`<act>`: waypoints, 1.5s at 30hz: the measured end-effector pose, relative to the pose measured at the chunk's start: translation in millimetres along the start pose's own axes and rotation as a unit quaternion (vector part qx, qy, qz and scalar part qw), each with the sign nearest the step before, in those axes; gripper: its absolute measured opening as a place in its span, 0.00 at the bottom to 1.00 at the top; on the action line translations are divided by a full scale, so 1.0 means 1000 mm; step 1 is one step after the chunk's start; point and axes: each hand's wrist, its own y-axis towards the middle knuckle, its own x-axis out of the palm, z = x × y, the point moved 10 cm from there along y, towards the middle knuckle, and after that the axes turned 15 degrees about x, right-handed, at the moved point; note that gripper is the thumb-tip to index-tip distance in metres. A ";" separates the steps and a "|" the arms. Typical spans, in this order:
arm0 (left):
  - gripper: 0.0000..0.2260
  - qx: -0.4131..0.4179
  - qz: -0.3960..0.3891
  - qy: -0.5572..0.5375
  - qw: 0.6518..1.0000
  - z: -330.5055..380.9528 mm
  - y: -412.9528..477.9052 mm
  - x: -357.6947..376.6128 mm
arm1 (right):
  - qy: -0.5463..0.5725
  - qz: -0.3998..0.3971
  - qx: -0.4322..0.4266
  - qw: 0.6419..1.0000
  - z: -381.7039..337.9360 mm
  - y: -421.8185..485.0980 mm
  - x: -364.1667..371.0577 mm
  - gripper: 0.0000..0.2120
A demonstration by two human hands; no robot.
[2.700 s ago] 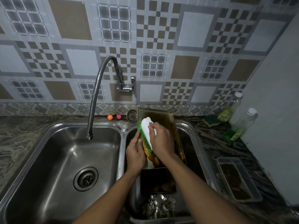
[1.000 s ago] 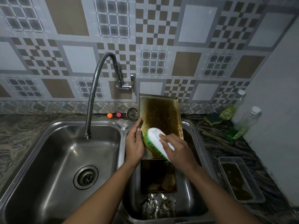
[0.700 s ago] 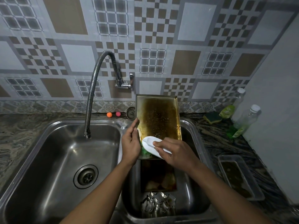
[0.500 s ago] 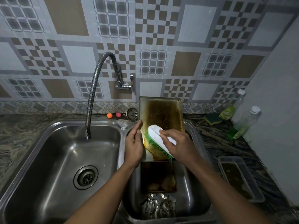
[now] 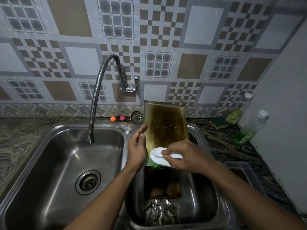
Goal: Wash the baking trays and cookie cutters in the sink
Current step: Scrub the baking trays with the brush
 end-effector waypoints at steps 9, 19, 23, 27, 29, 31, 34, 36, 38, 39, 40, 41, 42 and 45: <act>0.15 -0.015 -0.027 -0.026 0.999 0.003 -0.001 0.013 | 0.023 0.142 0.050 0.988 0.004 0.012 -0.008 0.12; 0.14 -0.057 0.010 -0.064 0.996 -0.004 0.000 0.009 | 0.018 0.037 0.013 0.999 -0.004 0.000 0.015 0.14; 0.14 -0.062 0.021 -0.054 0.996 -0.007 -0.004 0.009 | -0.002 0.009 0.006 1.000 -0.005 -0.004 0.013 0.12; 0.15 -0.055 -0.002 -0.051 0.997 -0.004 -0.009 0.015 | -0.066 -0.010 -0.025 0.997 -0.015 -0.009 0.015 0.13; 0.16 -0.067 0.006 -0.075 0.995 -0.005 -0.013 0.019 | -0.092 0.013 -0.051 0.994 -0.022 -0.006 0.012 0.14; 0.16 -0.066 0.005 -0.091 0.994 -0.002 -0.012 0.021 | -0.086 0.035 -0.050 0.994 -0.022 0.002 0.006 0.14; 0.16 -0.045 -0.030 -0.067 0.996 0.008 -0.006 0.022 | -0.060 0.064 -0.027 0.996 -0.016 0.013 0.000 0.14; 0.16 -0.036 -0.035 -0.047 0.998 0.011 -0.002 0.019 | -0.015 0.080 -0.011 0.997 -0.014 0.014 -0.001 0.12; 0.16 -0.026 -0.020 -0.033 0.999 0.014 0.003 0.013 | 0.049 0.106 0.011 0.993 -0.012 0.014 -0.007 0.09; 0.16 -0.024 -0.011 -0.029 0.999 0.015 0.006 0.010 | 0.073 0.125 0.029 0.989 -0.010 0.015 -0.012 0.08; 0.16 -0.027 -0.004 -0.029 0.999 0.015 0.007 0.008 | 0.091 0.150 0.052 0.983 -0.007 0.016 -0.019 0.08; 0.16 -0.031 0.000 -0.027 0.999 0.016 0.008 0.007 | 0.102 0.180 0.075 0.976 -0.003 0.018 -0.027 0.08; 0.16 -0.031 0.000 -0.022 0.999 0.018 0.008 0.007 | 0.104 0.210 0.093 0.968 -0.001 0.020 -0.036 0.08; 0.20 -0.021 -0.014 -0.005 1.000 0.020 0.004 0.010 | 0.100 0.278 0.122 0.948 -0.005 0.034 -0.059 0.09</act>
